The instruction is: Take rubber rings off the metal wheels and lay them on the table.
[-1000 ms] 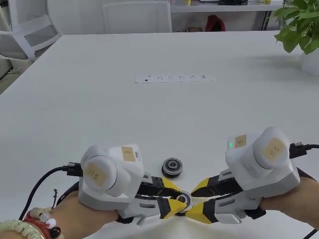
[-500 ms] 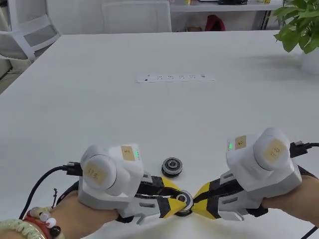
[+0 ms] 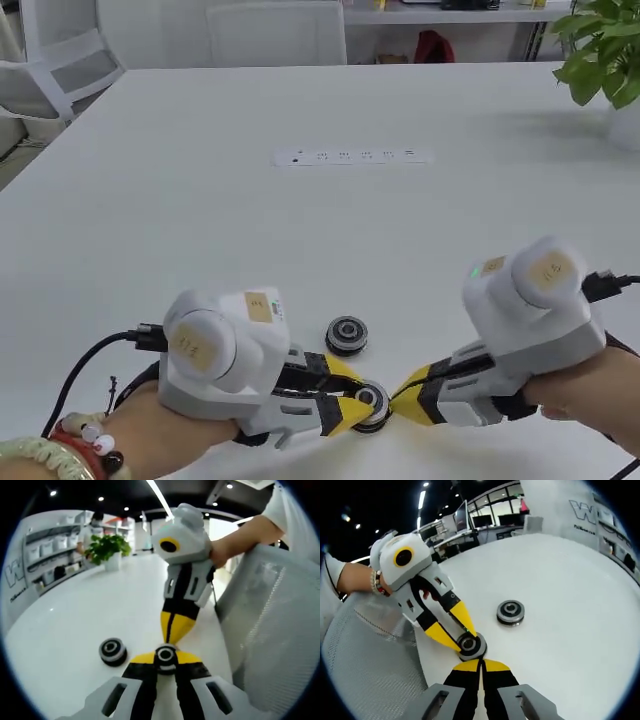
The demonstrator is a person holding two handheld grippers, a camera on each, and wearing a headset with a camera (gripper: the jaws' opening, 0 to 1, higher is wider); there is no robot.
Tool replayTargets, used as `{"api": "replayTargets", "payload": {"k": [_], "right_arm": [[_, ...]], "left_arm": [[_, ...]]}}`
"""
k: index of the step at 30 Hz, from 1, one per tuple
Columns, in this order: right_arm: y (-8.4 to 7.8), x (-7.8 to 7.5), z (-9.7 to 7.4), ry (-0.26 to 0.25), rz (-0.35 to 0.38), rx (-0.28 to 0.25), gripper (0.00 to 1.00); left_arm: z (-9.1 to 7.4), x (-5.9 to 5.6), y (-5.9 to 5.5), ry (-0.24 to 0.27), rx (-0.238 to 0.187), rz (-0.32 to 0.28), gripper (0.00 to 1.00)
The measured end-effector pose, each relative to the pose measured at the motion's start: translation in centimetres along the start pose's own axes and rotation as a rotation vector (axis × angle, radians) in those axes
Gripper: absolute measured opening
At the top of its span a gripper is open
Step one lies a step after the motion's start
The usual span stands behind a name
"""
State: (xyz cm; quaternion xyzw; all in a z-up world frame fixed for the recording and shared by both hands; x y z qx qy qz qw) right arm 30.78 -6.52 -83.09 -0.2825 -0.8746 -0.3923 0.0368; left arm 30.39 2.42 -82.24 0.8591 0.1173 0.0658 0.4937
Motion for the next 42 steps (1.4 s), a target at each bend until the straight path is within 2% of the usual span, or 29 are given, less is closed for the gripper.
{"api": "replayTargets", "payload": {"k": [2, 4, 6, 8, 15, 21, 25, 37, 42], "right_arm": [[-0.1, 0.0, 0.0, 0.022, 0.165, -0.009, 0.0], [0.1, -0.3, -0.3, 0.049, 0.256, -0.059, 0.0], [0.0, -0.4, -0.6, 0.076, 0.369, -0.079, 0.0], [0.0, -0.4, -0.6, 0.09, 0.409, -0.095, 0.0], [0.3, 0.4, -0.6, 0.104, 0.429, -0.107, 0.0], [0.6, 1.0, -0.7, 0.105, 0.4, -0.108, 0.0], [0.8, 1.1, -0.7, 0.098, 0.372, -0.102, 0.0], [1.1, 0.7, -0.7, 0.106, 0.355, -0.104, 0.0], [1.3, 1.0, -0.6, 0.115, 0.353, -0.107, 0.0]], "left_arm": [[0.0, 0.0, 0.0, -0.001, -0.001, 0.001, 0.14], [0.0, 0.0, 0.0, 0.0, -0.002, 0.0, 0.14], [0.0, 0.0, 0.0, 0.001, -0.003, 0.002, 0.13], [0.0, 0.0, 0.0, 0.001, -0.006, 0.002, 0.13], [0.0, 0.0, -0.1, 0.005, -0.012, 0.001, 0.13], [0.0, -0.1, -0.1, 0.006, -0.01, 0.004, 0.13], [0.0, 0.0, -0.1, 0.008, -0.016, 0.008, 0.13], [0.0, -0.1, -0.1, 0.013, -0.02, 0.02, 0.13], [0.0, -0.1, -0.1, 0.011, -0.02, 0.022, 0.13]]}}
Point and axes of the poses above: the centre of the closed fingertips' face, and the gripper's own axes: z roughly forward along the fingers, x roughly to its left, y roughly out of its top, the point moved 5 cm from there along -z, roughly backward along the fingers, and after that the axes turned 1 degree about -z, right-handed, at the moved point
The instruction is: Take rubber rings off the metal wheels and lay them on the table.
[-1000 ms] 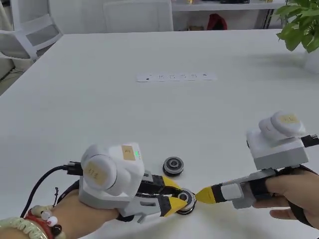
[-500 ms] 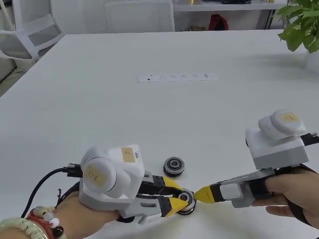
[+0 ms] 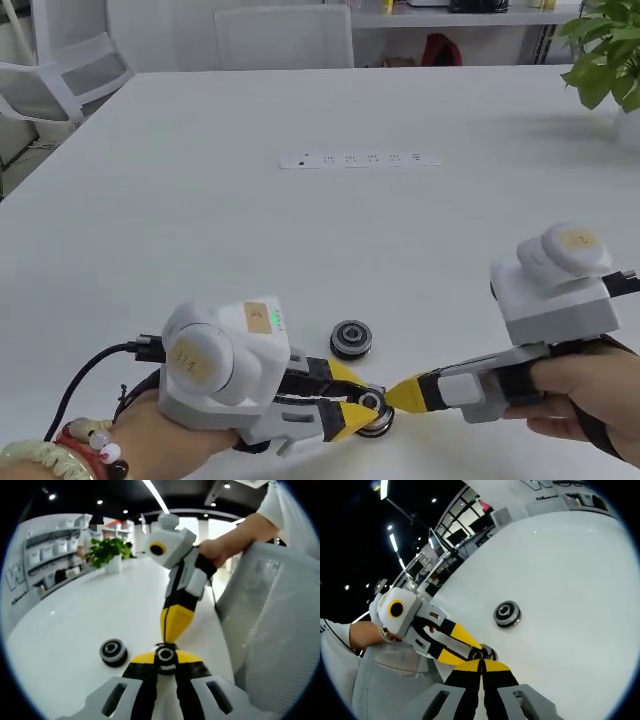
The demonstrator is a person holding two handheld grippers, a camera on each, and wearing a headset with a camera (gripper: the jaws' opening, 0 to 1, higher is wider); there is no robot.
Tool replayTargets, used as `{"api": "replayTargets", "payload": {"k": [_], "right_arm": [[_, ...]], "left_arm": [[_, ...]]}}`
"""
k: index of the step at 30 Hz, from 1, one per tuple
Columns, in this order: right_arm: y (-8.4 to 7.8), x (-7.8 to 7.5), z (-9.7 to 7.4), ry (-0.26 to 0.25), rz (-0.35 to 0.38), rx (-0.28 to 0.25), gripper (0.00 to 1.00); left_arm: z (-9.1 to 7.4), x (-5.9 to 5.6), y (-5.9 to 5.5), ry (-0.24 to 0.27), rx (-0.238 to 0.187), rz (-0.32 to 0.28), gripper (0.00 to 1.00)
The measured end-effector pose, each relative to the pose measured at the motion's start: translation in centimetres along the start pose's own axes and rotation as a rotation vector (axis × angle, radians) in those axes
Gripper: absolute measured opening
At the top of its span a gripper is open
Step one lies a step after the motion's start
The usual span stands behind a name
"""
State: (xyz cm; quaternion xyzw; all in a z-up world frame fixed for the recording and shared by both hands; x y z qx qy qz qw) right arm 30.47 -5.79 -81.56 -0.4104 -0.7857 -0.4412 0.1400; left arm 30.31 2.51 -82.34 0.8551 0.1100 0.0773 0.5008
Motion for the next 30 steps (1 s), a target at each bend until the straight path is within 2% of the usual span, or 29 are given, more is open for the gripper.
{"api": "replayTargets", "payload": {"k": [30], "right_arm": [[0.23, 0.78, 0.14, 0.049, 0.018, -0.013, 0.0]], "left_arm": [[0.05, -0.02, 0.01, 0.003, 0.002, 0.003, 0.13]]}}
Point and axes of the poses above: the centre of the closed fingertips' face, and the gripper's own axes: z roughly forward along the fingers, x roughly to its left, y roughly out of its top, the point moved 5 cm from there along -z, roughly backward along the fingers, and after that the axes turned 1 degree about -z, right-handed, at the moved point
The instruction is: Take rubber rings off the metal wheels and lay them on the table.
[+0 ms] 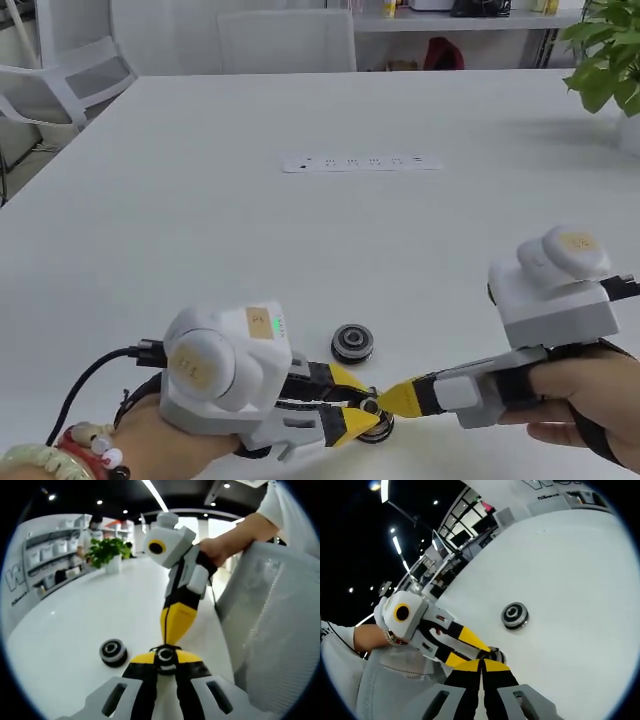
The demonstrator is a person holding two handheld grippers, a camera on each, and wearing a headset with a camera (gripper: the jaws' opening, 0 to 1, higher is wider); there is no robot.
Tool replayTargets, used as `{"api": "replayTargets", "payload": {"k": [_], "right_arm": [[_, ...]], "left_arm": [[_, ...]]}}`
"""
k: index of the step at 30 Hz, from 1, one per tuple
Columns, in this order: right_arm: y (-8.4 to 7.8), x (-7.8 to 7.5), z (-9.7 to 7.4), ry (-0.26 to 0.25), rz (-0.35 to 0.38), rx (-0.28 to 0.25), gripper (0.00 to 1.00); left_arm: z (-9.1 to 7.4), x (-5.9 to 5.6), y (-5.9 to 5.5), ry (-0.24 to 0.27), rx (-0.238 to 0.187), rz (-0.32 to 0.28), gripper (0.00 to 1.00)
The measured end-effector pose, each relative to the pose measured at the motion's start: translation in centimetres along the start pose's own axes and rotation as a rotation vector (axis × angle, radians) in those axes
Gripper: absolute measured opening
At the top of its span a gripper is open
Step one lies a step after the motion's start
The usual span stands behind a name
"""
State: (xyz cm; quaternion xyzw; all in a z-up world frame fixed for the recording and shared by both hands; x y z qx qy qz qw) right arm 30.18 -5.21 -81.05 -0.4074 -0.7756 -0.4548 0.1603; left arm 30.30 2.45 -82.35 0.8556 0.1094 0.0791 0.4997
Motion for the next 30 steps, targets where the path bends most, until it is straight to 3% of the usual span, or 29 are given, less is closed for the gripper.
{"api": "replayTargets", "payload": {"k": [7, 10, 24, 30], "right_arm": [[0.07, 0.24, 0.03, 0.013, 0.009, -0.008, 0.0], [0.32, 0.29, -0.02, 0.032, 0.043, -0.035, 0.0], [0.32, 0.4, -0.14, 0.059, 0.083, -0.045, 0.0], [0.57, 0.2, -0.37, 0.104, 0.172, -0.078, 0.0]], "left_arm": [[-0.01, -0.03, 0.0, 0.0, 0.0, 0.001, 0.13], [-0.01, -0.03, 0.01, 0.0, 0.001, -0.001, 0.13], [-0.01, -0.03, 0.03, 0.002, 0.003, -0.003, 0.13], [-0.02, -0.02, 0.03, 0.002, 0.004, -0.003, 0.13]]}}
Point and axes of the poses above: the centre of the closed fingertips' face, and the gripper's own axes: z roughly forward along the fingers, x roughly to its left, y roughly out of its top, the point moved 5 cm from there along -z, roughly backward along the fingers, and after that the axes turned 1 degree about -z, right-handed, at the moved point
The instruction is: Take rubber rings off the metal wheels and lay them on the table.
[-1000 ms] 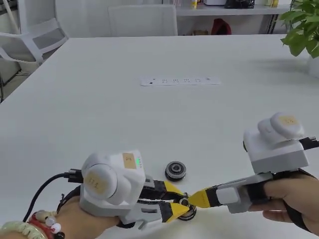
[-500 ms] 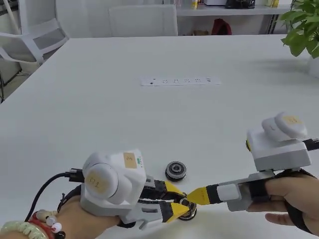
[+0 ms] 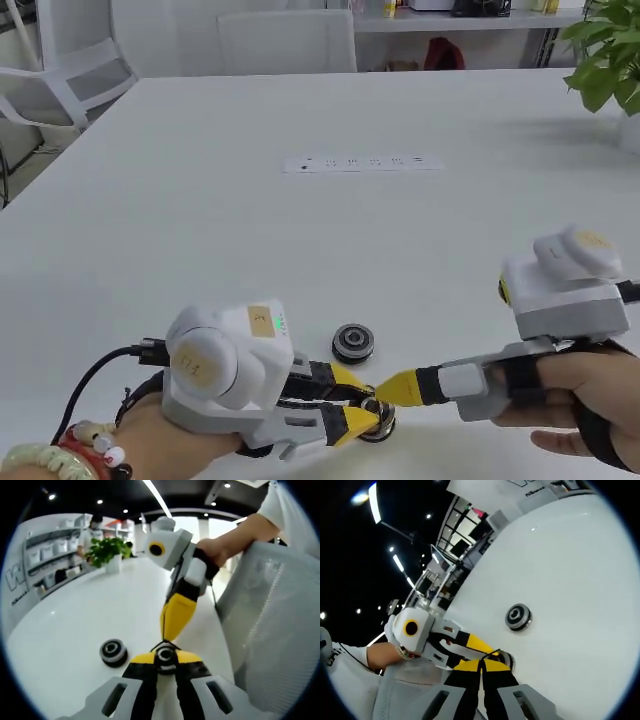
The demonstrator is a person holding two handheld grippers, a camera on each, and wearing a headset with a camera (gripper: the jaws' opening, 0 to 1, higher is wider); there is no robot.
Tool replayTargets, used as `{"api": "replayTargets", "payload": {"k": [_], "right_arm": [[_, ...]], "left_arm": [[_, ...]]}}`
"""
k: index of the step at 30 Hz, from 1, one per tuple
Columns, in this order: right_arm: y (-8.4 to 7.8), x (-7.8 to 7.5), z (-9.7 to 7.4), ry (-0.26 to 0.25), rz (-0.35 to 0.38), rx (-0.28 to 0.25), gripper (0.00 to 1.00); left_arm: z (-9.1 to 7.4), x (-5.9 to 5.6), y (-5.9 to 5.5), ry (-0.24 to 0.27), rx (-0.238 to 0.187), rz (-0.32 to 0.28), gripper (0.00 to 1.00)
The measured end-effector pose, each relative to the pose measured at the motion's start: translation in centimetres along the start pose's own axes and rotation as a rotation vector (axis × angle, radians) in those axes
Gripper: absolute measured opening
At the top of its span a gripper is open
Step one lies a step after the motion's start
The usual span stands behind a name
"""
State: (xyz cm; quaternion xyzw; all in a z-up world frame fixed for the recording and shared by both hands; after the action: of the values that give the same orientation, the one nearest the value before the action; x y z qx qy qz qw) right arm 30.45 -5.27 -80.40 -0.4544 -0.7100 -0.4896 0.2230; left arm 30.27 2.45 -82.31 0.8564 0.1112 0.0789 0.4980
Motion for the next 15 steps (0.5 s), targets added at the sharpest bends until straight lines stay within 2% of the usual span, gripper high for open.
{"api": "replayTargets", "payload": {"k": [3, 9, 12, 13, 15], "right_arm": [[0.3, 0.2, -0.1, 0.024, 0.028, -0.025, 0.0], [0.1, 0.5, 0.0, 0.014, 0.025, -0.022, 0.0], [0.0, 0.1, -0.1, -0.022, 0.013, -0.017, 0.0], [-0.2, -0.3, -0.2, -0.059, -0.002, -0.004, 0.0], [-0.6, -0.6, -0.2, -0.091, -0.026, 0.029, 0.0]], "left_arm": [[0.0, 0.0, 0.0, 0.002, 0.002, 0.002, 0.13], [0.0, 0.0, 0.0, 0.004, 0.004, 0.002, 0.13], [0.0, 0.0, 0.0, 0.008, 0.006, -0.001, 0.13], [0.0, 0.0, 0.0, 0.009, 0.006, -0.002, 0.14], [0.0, 0.0, 0.0, 0.011, 0.008, -0.004, 0.14]]}}
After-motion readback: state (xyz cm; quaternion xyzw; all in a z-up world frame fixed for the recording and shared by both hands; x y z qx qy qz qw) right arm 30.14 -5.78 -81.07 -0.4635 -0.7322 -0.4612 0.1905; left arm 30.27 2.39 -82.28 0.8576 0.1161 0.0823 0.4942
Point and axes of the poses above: the centre of the closed fingertips' face, and the gripper's own axes: z roughly forward along the fingers, x roughly to its left, y roughly out of its top, the point moved 5 cm from there along -z, roughly backward along the fingers, and after that the axes turned 1 degree about -z, right-handed, at the moved point
